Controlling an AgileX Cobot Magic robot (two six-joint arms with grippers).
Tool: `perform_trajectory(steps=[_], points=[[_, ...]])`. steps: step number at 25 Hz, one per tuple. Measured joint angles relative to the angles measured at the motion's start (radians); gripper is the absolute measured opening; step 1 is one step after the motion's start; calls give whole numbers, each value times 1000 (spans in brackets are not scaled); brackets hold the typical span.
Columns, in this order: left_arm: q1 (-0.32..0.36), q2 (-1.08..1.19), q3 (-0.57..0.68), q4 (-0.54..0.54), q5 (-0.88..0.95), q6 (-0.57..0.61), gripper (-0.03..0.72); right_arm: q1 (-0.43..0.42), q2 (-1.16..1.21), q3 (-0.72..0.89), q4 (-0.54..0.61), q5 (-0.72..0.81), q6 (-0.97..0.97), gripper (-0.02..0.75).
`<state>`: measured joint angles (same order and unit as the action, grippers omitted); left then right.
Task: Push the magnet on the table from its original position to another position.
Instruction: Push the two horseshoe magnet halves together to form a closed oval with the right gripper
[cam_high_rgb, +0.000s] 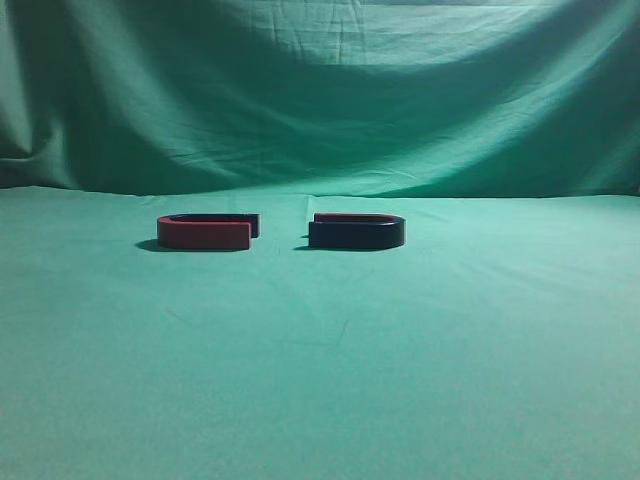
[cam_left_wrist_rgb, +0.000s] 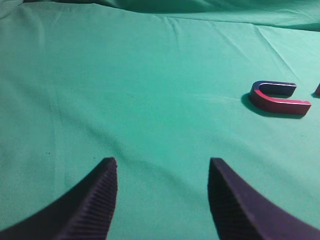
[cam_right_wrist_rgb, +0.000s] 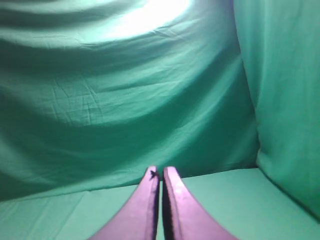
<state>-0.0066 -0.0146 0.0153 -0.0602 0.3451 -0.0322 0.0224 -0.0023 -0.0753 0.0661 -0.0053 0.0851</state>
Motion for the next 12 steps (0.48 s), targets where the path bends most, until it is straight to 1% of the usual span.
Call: perform_trajectory(steps=[3,7,9,12], points=[[0,0,0,0,0,0,372,0,95,-141,-45,125,-11,0],[0,0,0,0,0,0,372,0,308,-298,-62,365,-43,0],[0,0,0,0,0,0,372,0,418,-374,-51,481,-52,0],[0,0,0,0,0,0,372,0,571,-467,-6,602,-55,0]])
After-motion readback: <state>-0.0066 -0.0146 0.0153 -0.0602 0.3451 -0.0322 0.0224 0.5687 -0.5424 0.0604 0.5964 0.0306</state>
